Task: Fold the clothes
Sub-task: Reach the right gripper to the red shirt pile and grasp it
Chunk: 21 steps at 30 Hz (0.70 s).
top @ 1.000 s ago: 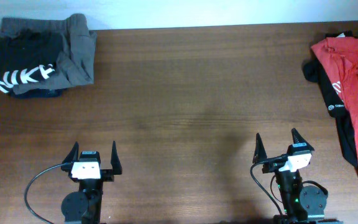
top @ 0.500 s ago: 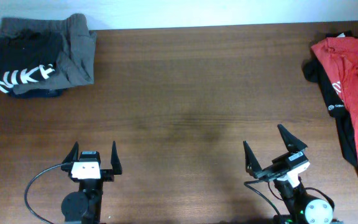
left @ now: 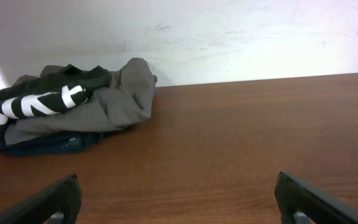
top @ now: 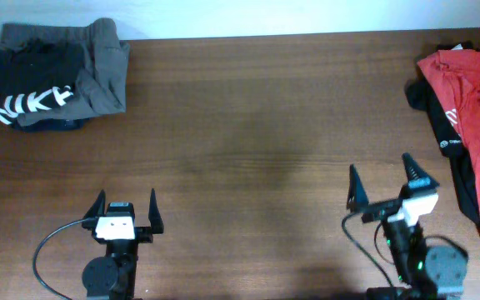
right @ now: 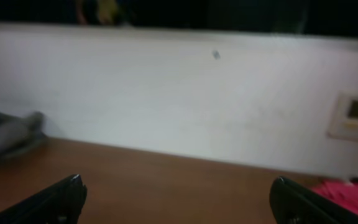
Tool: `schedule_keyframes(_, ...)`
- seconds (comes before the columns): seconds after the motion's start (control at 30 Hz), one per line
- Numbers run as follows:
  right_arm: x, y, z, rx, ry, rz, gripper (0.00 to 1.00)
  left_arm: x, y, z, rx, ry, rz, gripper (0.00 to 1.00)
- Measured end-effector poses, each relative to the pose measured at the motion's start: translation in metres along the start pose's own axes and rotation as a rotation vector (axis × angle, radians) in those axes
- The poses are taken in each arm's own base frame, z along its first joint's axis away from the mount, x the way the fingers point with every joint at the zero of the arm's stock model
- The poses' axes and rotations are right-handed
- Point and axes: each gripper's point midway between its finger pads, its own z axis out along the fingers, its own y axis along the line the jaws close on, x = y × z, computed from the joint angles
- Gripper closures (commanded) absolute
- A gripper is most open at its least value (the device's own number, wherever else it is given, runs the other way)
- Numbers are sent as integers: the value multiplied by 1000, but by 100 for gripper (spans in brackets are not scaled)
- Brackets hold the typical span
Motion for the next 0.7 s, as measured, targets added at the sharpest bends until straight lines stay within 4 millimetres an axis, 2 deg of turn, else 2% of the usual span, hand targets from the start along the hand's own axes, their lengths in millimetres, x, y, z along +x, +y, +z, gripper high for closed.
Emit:
schedule_keyframes(0.17,-5,-25,37,92,219,-21,1,0,0,0,0,0,0,1)
schedule_keyframes(0.2,-3,-27,41,98,257,-24,1,0,0,0,0,-2,0,1)
schedule_keyframes(0.27,-2,-40,62,140,385,-44,1,0,0,0,0,-1,0,1)
schedule_keyframes(0.37,13,-64,81,205,575,-57,1,0,0,0,0,-3,0,1)
schedule_keyframes(0.5,33,-128,103,346,801,-22,2,0,0,0,0,0,0,1)
schedule_keyframes(0.53,39,-139,105,365,837,-8,2,0,0,0,0,-1,0,1)
schedule_keyframes(0.6,61,-176,106,426,961,41,2,0,0,0,0,-1,0,1)
schedule_keyframes(0.67,77,-193,104,452,1019,68,1,0,0,0,0,0,0,1)
schedule_keyframes(0.7,92,-202,102,466,1059,86,2,0,0,0,0,0,0,1)
